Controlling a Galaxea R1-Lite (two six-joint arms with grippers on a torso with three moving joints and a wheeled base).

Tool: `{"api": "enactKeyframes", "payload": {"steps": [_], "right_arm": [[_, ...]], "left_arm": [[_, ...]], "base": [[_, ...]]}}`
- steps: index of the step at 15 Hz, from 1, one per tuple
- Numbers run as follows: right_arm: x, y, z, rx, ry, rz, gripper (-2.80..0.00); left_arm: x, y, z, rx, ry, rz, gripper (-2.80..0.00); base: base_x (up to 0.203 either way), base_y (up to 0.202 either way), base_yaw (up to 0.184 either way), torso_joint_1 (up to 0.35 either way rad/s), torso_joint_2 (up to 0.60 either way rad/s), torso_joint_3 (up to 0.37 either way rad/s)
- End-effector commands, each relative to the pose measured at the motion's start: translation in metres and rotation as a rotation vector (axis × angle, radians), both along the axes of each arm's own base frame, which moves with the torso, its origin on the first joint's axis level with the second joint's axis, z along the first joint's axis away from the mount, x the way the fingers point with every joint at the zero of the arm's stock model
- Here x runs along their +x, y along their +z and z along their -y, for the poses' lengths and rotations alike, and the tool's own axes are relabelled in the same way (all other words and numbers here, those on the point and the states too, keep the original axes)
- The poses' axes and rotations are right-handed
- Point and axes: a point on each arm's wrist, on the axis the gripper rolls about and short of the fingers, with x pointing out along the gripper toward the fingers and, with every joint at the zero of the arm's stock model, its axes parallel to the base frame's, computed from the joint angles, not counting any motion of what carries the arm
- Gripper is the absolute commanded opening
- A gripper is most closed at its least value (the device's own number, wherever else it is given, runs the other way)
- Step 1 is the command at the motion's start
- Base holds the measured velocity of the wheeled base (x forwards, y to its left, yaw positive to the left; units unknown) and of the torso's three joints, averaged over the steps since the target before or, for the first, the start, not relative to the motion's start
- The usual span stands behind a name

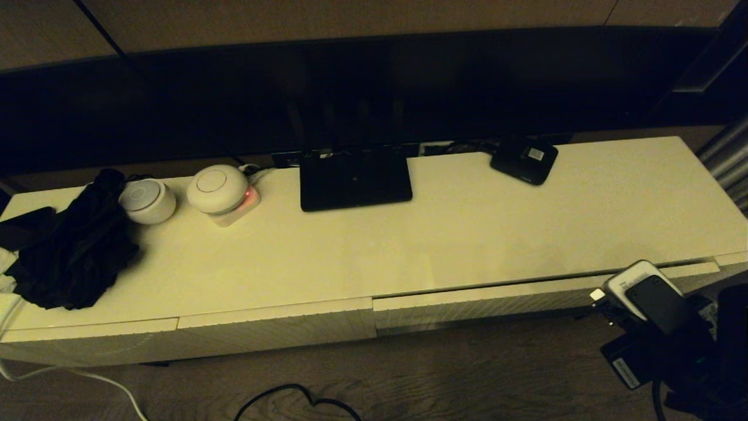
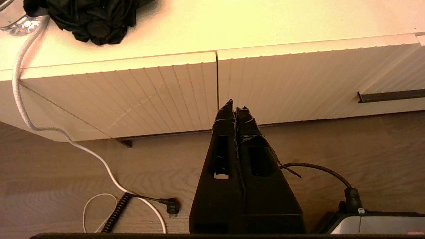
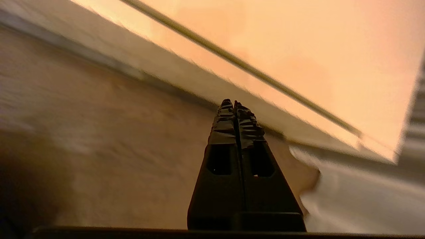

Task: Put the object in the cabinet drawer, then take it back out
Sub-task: Open the drawer

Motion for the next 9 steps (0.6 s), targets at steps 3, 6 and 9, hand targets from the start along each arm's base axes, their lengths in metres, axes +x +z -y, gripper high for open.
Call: {"api": "enactKeyframes", "payload": {"steps": [3, 6, 9], "right_arm": [[-0.016, 0.012, 0.025, 0.017, -0.125, -0.104, -2.8], [-0.026, 0.025, 0.035, 0.13, -0.226, -0.189, -2.8], [-0.033, 0.043, 0.041, 0.287, -0.334, -0.207, -2.8]], "left_arm": [[0.0, -0.001, 0.0, 0.0, -0.001, -0.003, -2.8], [0.0, -0.001, 0.0, 0.0, 0.0, -0.003, -2.8], [0.0, -0.001, 0.0, 0.0, 0.001, -0.003, -2.8]], "base": [[0.0, 0.0, 0.0, 0.0, 0.0, 0.0], [0.0, 0.0, 0.0, 0.0, 0.0, 0.0], [0.0, 0.0, 0.0, 0.0, 0.0, 0.0]]}}
